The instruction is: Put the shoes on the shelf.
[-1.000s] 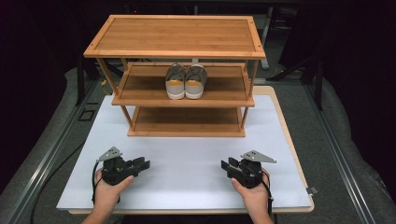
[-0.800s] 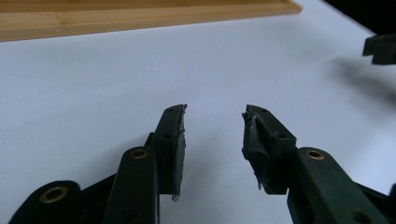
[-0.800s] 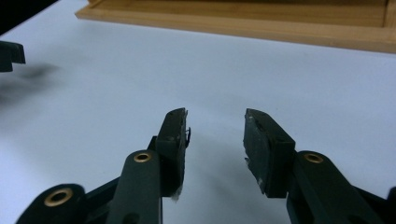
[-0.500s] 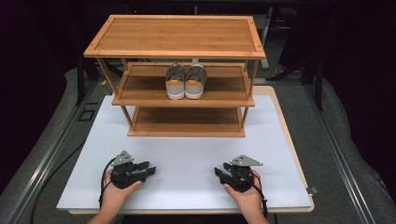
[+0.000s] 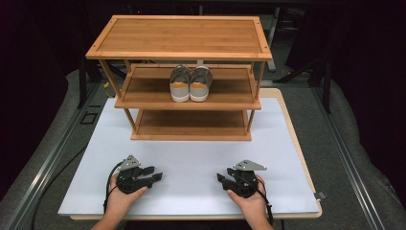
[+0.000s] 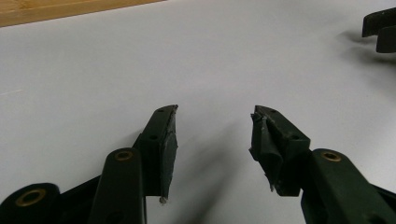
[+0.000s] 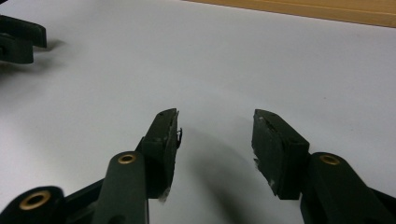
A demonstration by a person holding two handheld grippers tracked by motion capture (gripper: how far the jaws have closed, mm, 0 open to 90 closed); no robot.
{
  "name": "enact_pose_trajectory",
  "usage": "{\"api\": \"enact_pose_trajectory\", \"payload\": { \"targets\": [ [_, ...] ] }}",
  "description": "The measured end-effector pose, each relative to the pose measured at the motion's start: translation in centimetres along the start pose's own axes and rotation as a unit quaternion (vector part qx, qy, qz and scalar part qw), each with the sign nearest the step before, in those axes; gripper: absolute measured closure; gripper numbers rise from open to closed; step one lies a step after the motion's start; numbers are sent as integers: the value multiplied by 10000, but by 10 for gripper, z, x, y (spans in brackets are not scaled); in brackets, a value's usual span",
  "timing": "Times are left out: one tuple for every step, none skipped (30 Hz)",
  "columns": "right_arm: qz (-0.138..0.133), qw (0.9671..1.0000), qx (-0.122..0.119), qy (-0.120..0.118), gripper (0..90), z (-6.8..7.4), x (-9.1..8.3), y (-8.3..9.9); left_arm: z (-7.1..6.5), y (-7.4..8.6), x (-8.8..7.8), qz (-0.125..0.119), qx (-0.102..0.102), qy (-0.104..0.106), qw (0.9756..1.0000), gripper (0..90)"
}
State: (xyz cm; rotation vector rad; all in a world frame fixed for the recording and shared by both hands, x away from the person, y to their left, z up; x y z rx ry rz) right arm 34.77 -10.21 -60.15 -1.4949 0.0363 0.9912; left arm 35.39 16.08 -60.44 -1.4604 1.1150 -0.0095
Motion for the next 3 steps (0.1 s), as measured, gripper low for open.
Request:
{"api": "enact_pose_trajectory", "payload": {
  "targets": [
    [-15,10000,18,22,494,-1,0,0,1,0,0,-1,11,-15,10000,493],
    [-8,10000,46,44,487,-2,-1,0,1,0,0,-7,12,-35,10000,485],
    [-46,9999,67,62,484,-3,-1,-1,2,0,0,-7,13,-41,10000,483]
  ]
}}
Point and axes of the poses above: each handheld gripper's, and its own axes: x roughly forward along the jaws, y roughly out of its underside, z roughly to its left, the point moved 10 cm from there along x, roughly forward along the jaws, and after that the axes turned 3 degrees about -x, right-handed, at the moved point
